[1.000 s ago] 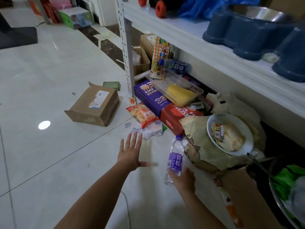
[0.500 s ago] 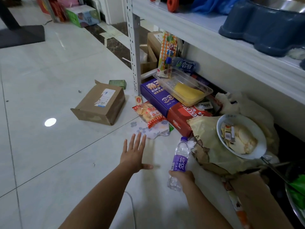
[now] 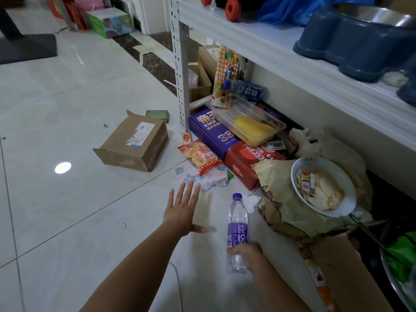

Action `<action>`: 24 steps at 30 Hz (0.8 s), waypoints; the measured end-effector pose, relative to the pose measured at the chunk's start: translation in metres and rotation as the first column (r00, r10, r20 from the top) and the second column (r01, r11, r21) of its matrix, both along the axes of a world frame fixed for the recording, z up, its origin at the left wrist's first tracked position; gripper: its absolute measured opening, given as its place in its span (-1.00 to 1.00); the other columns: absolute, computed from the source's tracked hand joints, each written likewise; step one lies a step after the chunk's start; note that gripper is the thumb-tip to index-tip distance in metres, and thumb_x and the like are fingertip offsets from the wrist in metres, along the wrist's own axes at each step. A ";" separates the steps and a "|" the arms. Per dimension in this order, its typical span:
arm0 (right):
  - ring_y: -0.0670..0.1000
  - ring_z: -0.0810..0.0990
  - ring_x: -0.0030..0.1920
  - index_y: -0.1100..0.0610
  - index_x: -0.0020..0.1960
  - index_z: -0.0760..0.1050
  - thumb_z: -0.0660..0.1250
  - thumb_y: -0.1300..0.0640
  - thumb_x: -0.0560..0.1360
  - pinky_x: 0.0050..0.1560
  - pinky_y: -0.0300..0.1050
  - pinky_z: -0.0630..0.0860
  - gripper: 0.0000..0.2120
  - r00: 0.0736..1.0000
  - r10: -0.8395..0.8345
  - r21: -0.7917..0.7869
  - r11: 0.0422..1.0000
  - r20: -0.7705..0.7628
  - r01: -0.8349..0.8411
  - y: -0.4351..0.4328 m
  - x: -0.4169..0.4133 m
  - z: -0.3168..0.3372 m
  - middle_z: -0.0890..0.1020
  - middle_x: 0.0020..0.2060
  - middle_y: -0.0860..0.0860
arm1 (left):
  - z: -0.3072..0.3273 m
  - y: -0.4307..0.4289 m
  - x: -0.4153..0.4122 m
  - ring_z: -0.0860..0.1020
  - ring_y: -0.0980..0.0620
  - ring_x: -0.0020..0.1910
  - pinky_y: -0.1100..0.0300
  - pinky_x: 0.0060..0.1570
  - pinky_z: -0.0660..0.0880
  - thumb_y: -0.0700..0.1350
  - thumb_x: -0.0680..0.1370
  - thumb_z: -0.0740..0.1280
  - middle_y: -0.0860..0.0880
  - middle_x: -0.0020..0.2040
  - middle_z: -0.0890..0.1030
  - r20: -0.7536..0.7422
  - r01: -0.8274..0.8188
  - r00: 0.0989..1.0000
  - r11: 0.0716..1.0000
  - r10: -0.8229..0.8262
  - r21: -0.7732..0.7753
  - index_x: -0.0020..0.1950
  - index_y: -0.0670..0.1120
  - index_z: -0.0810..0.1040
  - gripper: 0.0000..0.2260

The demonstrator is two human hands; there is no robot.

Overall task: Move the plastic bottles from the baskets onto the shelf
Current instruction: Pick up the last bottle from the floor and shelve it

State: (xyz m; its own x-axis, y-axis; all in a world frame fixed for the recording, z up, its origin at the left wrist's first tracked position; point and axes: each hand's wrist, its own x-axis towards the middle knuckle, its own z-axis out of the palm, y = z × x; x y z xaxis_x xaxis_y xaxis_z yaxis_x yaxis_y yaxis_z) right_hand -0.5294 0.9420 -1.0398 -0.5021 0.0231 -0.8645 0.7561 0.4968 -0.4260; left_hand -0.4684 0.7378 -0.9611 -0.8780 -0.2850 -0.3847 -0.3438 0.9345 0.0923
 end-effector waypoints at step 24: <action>0.21 0.60 0.07 0.16 0.25 0.32 0.46 0.43 0.34 0.00 0.03 0.57 -0.42 0.883 -0.224 -0.247 0.960 -0.413 0.128 -0.021 0.012 0.423 0.58 0.10 0.19 | 0.394 -0.005 -0.005 -0.40 -0.13 0.49 -0.14 0.46 -0.31 0.42 0.34 0.32 -0.07 0.51 -0.42 -0.116 0.031 0.992 0.997 -0.039 -0.066 0.52 -0.04 -0.42 0.15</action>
State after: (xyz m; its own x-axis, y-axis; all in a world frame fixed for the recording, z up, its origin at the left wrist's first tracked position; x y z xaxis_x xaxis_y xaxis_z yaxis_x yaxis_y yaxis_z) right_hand -0.5176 0.9206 -0.6164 -0.8308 -0.0084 -0.5565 0.5390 0.2375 -0.8082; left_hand -0.4738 0.7325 -0.5667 -0.9258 -0.2739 -0.2605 -0.3011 0.9510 0.0702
